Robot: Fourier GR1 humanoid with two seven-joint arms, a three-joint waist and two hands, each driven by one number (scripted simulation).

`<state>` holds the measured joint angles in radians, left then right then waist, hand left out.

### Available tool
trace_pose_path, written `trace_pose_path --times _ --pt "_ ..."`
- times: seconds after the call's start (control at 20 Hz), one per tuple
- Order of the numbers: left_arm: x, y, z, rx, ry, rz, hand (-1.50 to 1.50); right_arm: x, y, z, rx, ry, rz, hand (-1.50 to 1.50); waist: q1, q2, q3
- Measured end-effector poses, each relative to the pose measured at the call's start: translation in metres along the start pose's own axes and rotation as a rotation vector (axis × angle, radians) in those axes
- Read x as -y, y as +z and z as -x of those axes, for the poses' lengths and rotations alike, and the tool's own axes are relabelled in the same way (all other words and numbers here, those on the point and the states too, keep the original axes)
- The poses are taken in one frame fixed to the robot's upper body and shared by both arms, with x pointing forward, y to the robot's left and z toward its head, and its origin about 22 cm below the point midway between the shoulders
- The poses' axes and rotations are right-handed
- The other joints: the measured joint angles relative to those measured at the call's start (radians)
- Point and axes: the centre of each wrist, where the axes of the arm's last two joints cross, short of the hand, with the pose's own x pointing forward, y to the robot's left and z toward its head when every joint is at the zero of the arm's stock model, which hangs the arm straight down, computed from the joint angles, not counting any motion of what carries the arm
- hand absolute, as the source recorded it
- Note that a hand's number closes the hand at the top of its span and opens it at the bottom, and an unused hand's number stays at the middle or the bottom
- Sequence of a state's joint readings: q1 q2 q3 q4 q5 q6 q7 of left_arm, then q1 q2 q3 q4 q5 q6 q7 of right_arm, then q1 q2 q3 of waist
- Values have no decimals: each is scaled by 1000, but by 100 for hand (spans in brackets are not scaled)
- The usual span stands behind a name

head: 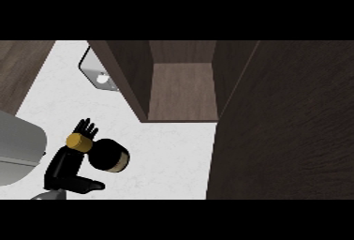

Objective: Pick up the wine, place it into the cabinet and close the cabinet

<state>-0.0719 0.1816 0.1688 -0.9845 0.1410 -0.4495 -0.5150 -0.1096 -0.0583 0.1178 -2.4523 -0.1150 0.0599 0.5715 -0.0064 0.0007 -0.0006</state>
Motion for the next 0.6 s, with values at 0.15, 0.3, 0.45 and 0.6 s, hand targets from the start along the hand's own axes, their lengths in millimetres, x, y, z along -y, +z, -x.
trace_pose_path --times 0.15,0.3,0.45,0.6 --pt "-4 1 12 -7 5 9 -150 -1 1 -1 -6 -3 -1 -150 0 0 0" --pt "0 5 32 -31 19 7 -150 -5 2 0 -1 -14 -12 -150 -2 0 0" --pt "1 1 41 -50 47 -3 -150 -4 -1 -4 -4 -4 -8 -150 -2 0 0" --pt "1 -1 46 -68 77 -5 -150 0 0 -3 -5 12 -3 -150 -3 1 -1"
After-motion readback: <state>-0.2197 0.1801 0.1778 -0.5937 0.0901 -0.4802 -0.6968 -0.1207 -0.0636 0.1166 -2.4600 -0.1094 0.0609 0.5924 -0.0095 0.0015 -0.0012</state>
